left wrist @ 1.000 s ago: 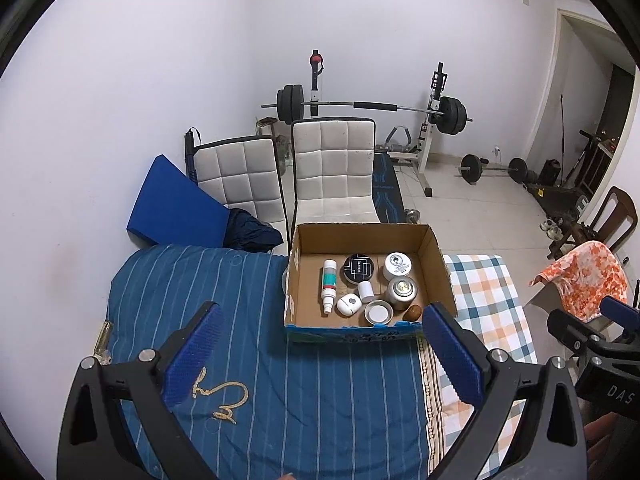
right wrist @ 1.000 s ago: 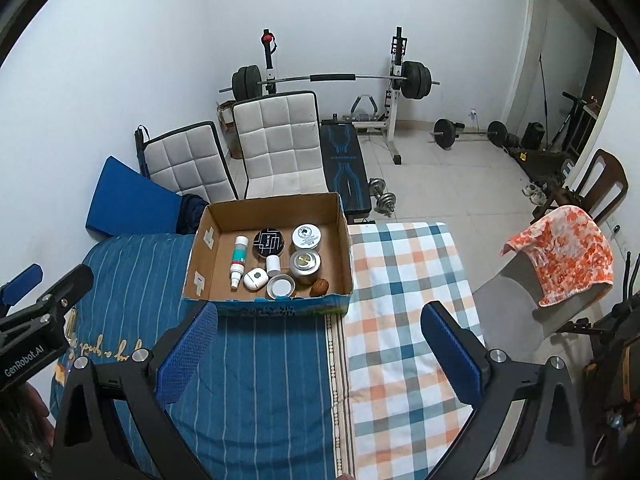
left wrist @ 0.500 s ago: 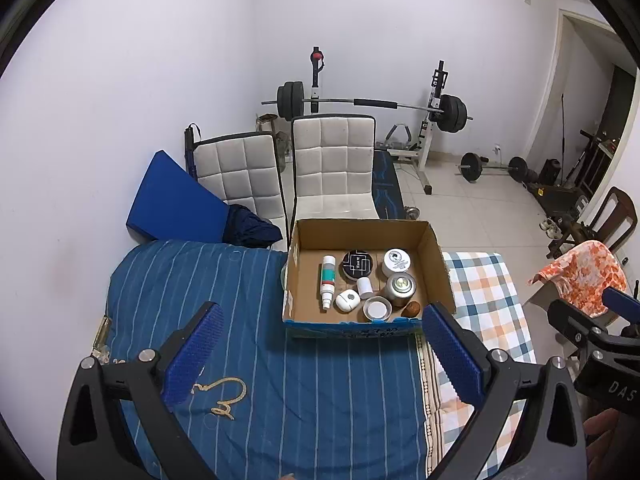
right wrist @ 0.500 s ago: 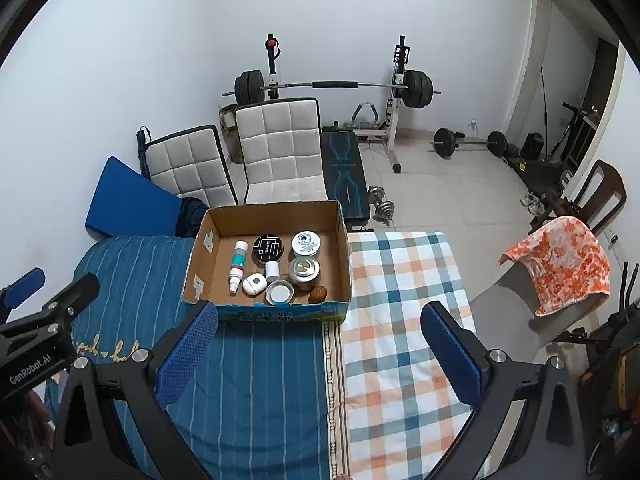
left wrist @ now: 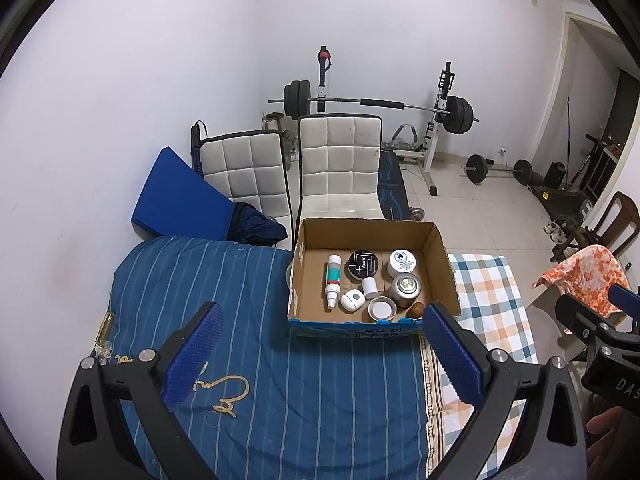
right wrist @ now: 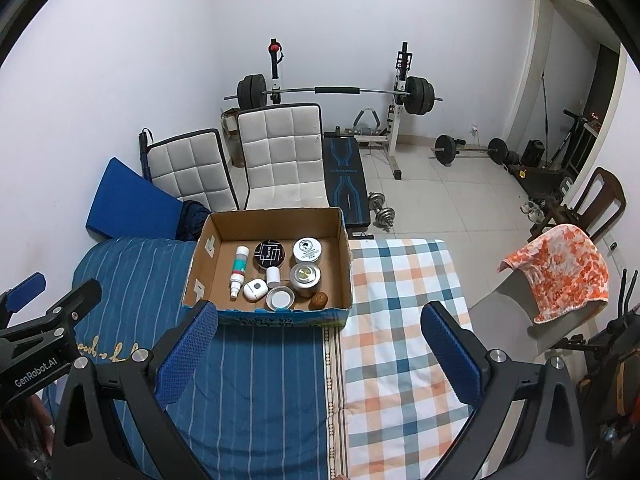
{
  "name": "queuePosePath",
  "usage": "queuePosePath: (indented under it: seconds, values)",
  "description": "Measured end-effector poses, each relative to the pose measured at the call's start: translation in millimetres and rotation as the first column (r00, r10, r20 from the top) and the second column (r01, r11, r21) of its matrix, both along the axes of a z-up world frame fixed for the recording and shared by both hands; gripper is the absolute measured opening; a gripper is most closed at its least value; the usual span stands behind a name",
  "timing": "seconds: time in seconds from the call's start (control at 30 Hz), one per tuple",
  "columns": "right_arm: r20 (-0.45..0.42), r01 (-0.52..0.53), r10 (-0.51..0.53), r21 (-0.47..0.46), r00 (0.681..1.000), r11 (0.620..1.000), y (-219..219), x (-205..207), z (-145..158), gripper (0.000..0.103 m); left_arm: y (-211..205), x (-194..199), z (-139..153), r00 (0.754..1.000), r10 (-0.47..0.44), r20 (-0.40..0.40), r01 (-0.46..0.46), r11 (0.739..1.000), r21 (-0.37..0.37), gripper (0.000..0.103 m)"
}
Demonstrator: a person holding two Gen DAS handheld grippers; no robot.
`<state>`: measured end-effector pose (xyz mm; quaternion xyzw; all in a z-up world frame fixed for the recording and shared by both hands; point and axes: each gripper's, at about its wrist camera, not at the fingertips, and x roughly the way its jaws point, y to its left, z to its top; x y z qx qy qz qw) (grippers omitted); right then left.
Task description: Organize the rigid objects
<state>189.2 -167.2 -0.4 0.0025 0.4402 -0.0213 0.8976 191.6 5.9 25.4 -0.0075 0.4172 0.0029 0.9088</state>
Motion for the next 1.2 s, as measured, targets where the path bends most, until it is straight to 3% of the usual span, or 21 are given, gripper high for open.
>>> queuePosePath:
  seconds: [1.2]
  values:
    - [0.000,0.005,-0.005,0.001,1.000,1.000,-2.0,-0.7,2.9,0.103,8.1,-2.5,5.4,1.000,0.012,0.022,-0.011,1.000,-0.003,0.102]
